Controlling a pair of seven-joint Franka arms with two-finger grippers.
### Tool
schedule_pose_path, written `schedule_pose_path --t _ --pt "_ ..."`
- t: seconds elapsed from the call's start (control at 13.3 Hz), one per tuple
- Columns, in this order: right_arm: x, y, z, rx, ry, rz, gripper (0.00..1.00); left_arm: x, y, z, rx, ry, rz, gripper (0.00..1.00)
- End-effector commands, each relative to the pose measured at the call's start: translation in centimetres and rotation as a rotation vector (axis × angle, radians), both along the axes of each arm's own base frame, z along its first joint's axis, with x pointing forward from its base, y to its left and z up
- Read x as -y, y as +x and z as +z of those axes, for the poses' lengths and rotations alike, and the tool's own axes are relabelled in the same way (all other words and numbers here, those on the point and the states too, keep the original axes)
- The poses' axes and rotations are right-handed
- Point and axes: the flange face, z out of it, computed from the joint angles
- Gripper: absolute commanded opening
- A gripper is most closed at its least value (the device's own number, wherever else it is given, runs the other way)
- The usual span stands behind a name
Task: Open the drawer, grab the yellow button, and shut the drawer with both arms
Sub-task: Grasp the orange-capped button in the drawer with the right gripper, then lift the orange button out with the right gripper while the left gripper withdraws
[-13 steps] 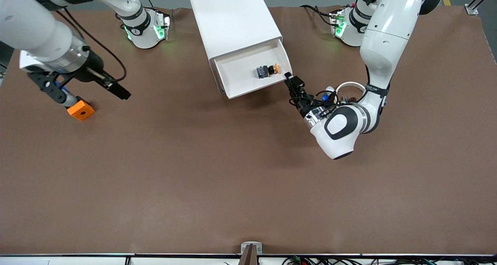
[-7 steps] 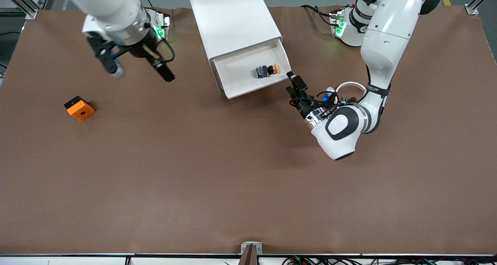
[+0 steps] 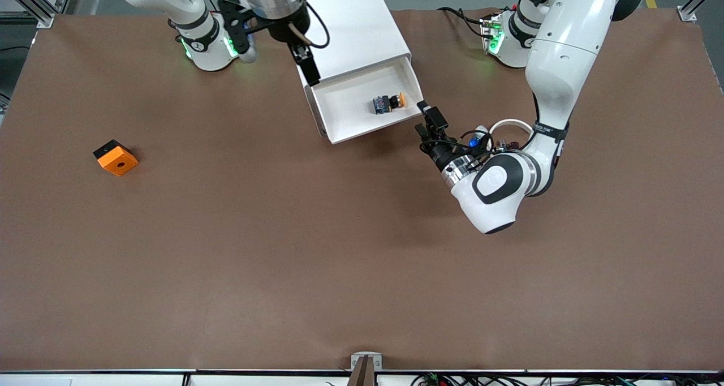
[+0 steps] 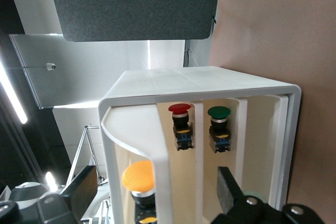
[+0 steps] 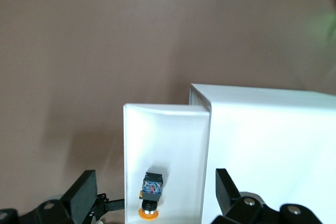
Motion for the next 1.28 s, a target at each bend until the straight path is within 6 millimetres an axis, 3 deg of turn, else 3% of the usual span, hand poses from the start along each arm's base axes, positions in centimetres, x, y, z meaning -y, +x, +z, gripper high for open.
schedule_pose_path --t 0.0,0.3,0.45,0.68,0.9,1.21 --pt "-4.4 -1.5 -2.4 -0.011 -0.010 -0.068 1.00 -0.3 -0.1 2.1 0.026 -0.051 -0.020 1.00" --pt "-10.1 -3.1 -6.8 0.002 0.003 -0.131 1.00 -0.6 -0.1 4.1 0.083 -0.110 -0.081 1.00" --pt "-12.2 -2.4 -9.0 -0.006 -0.007 -0.151 1.00 -0.9 0.2 5.0 0.134 -0.156 -0.123 1.00" --pt "-14.2 -2.4 -12.3 -0.034 -0.028 -0.145 1.00 -2.0 1.1 5.9 0.247 -0.231 -0.202 1.00" --pt "-15.3 -2.3 -14.4 -0.036 -0.041 -0.149 1.00 -3.3 1.8 6.1 0.370 -0.328 -0.344 1.00" --pt "-16.4 -2.1 -17.3 -0.031 -0.042 -0.149 1.00 -6.8 4.1 6.2 0.553 -0.505 -0.577 1.00"
